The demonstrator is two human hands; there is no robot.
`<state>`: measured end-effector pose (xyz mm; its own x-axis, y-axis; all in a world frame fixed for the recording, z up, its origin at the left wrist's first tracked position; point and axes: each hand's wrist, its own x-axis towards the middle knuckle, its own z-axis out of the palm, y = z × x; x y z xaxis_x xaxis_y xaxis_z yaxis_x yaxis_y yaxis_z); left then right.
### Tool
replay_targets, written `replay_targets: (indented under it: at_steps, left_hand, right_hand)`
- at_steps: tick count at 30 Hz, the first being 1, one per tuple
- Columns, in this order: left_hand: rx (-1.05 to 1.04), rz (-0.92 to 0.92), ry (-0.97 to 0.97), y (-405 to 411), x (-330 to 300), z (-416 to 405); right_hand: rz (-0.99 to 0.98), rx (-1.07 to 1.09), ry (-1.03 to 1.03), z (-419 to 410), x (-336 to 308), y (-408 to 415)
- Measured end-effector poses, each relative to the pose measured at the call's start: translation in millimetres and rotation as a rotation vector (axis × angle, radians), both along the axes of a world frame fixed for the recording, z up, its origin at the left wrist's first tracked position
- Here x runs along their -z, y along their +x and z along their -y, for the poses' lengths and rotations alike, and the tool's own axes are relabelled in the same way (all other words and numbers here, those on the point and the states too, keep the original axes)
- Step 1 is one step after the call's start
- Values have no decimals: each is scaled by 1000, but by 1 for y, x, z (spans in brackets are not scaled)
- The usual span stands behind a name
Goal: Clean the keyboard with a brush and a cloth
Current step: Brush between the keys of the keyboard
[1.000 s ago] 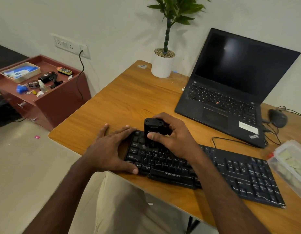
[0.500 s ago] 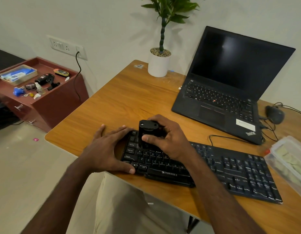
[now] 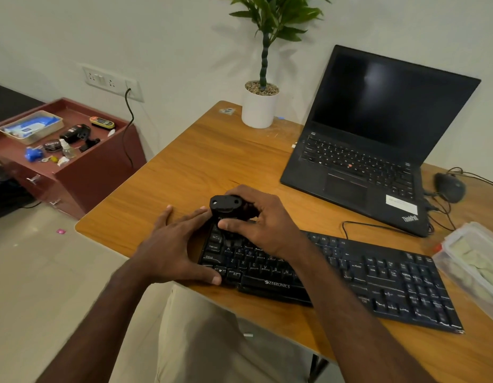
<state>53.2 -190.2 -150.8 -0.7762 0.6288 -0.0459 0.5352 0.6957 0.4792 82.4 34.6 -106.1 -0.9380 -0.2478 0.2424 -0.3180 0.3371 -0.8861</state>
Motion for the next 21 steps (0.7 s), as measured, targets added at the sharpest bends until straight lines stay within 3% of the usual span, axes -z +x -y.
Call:
replay_targets:
  at_steps: [21]
  left_hand:
    - [4,30,1,-1,-2,-1]
  right_hand:
    - [-12,15,-45,-16,5,13]
